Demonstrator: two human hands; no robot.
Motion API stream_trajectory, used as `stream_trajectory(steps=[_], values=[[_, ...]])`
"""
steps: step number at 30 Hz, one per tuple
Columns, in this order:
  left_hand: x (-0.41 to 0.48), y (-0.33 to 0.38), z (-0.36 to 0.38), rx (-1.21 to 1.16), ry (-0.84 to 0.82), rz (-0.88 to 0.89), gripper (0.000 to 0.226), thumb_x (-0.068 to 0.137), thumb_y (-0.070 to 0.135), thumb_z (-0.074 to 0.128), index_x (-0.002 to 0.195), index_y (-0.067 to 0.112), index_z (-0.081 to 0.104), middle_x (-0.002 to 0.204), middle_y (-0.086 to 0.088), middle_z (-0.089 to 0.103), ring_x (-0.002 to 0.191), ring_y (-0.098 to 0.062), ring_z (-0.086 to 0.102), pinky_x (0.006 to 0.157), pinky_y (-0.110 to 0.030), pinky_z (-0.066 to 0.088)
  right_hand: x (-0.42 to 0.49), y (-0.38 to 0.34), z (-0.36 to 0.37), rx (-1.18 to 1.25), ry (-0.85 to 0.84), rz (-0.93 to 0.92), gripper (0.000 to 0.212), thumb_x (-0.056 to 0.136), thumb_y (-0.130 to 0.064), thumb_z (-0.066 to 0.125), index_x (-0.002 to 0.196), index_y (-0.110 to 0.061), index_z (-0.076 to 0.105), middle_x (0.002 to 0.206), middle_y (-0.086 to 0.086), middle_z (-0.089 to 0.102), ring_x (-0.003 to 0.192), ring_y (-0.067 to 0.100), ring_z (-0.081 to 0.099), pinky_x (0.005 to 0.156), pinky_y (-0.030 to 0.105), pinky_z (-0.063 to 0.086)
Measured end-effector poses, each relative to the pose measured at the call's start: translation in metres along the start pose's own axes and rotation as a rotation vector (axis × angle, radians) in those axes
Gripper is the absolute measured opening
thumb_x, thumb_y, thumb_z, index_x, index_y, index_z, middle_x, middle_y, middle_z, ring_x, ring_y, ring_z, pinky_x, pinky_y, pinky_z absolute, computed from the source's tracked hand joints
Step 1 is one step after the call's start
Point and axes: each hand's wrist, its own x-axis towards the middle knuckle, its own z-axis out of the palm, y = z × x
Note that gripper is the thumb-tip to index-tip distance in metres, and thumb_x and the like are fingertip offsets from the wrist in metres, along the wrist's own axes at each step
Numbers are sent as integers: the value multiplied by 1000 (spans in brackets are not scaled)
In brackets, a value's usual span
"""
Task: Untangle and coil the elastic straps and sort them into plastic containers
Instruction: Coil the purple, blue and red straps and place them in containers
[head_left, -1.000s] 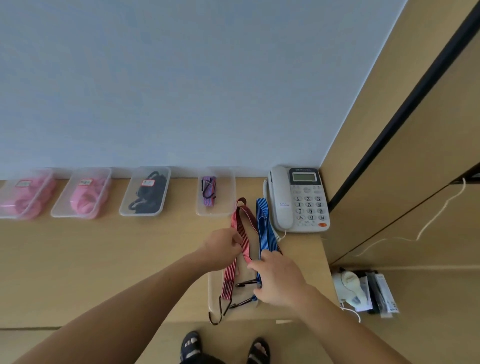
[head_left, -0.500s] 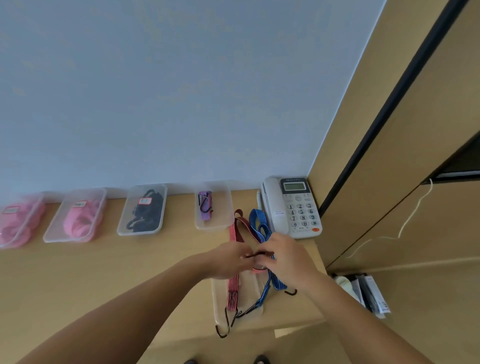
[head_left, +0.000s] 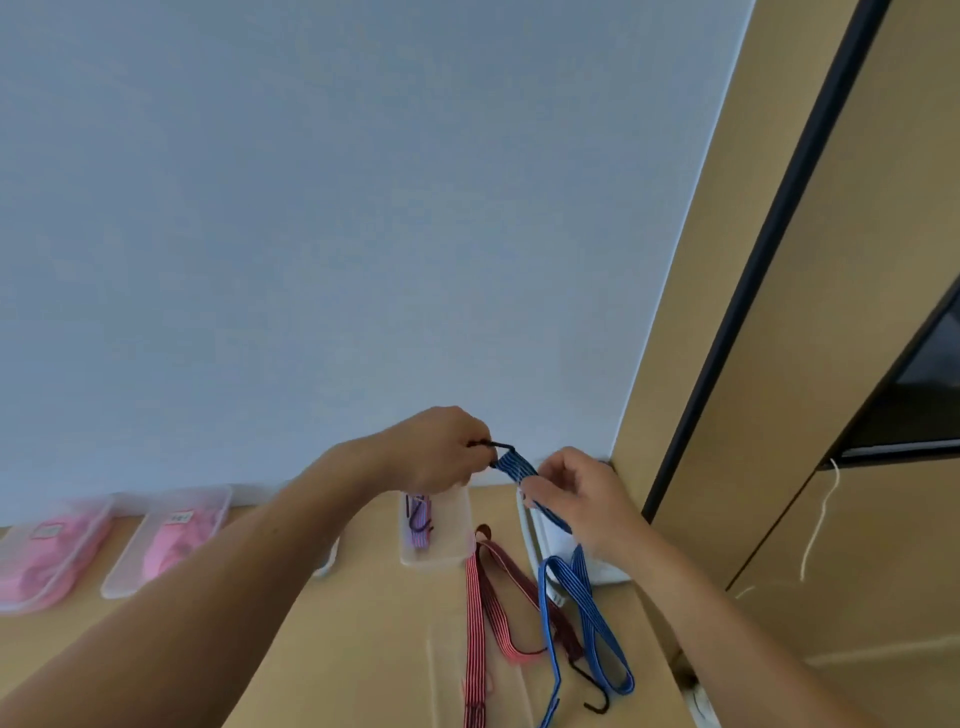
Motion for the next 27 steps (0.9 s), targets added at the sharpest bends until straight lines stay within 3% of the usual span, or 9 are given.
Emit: stream_trajectory(steps=[4, 7, 9, 12, 17, 19, 22, 25, 27], values=[[-4, 5, 14, 20, 326, 19, 26, 99, 20, 38, 87, 12, 60, 68, 1, 61, 53, -11, 44, 53, -29, 38, 7, -23, 21, 170, 130, 19, 13, 94, -20, 61, 91, -11, 53, 75, 12, 66, 51, 26, 61, 50, 33, 49], [-3, 9, 30, -4, 509, -26, 22, 100, 18, 38, 81, 12, 48, 60, 1, 50, 52, -17, 41, 51, -34, 33, 9, -39, 40, 185, 205, -27, 12, 99, -21, 53, 92, -13, 59, 75, 5, 69, 49, 21, 59, 47, 31, 47], [-3, 11, 37, -157, 468, -39, 22, 101, 17, 37, 80, 12, 42, 61, -1, 51, 52, -17, 41, 53, -33, 35, 7, -45, 48, 161, 211, -64, 25, 101, -24, 49, 84, -13, 63, 67, 2, 65, 51, 15, 60, 49, 29, 47], [-12, 15, 38, -640, 291, -39, 20, 97, 10, 34, 78, 14, 34, 69, -3, 45, 60, -13, 43, 64, -23, 41, 3, -46, 51, 157, 180, -86, 36, 102, -28, 45, 78, -7, 61, 63, 10, 57, 55, 14, 52, 55, 31, 44], [-20, 7, 26, -1410, 56, -24, 20, 95, 15, 20, 77, 17, 28, 81, -2, 35, 77, -14, 36, 81, -30, 40, -2, -43, 46, -56, 50, -123, 10, 94, -32, 60, 90, -28, 68, 72, 10, 64, 62, 17, 55, 59, 24, 41], [-20, 5, 26, -1451, 1, 15, 20, 94, 22, 20, 85, 11, 36, 93, -12, 41, 88, -19, 43, 87, -34, 43, -2, -41, 45, -83, 87, -136, 14, 94, -28, 61, 88, -16, 66, 69, 13, 61, 59, 14, 55, 58, 22, 41], [-17, -2, 29, -1513, 103, -32, 45, 95, 28, 30, 123, 5, 57, 122, -15, 66, 110, -28, 59, 100, -41, 45, -2, -43, 45, 10, 118, -110, 17, 98, -23, 55, 90, -14, 67, 62, 6, 60, 57, 6, 57, 58, 21, 45], [-12, -7, 31, -1423, 247, -118, 35, 95, 29, 47, 114, 7, 66, 113, -13, 72, 87, -24, 64, 82, -39, 48, -3, -44, 44, 102, 125, -90, 27, 102, -20, 47, 91, -6, 67, 60, 6, 63, 57, 11, 56, 58, 28, 46], [-11, -10, 33, -1341, 215, -121, 36, 95, 32, 53, 110, 3, 70, 102, -9, 72, 79, -20, 60, 78, -37, 46, -6, -42, 44, 175, 110, -68, 32, 104, -21, 44, 90, 1, 64, 61, 8, 64, 58, 15, 55, 58, 29, 46]])
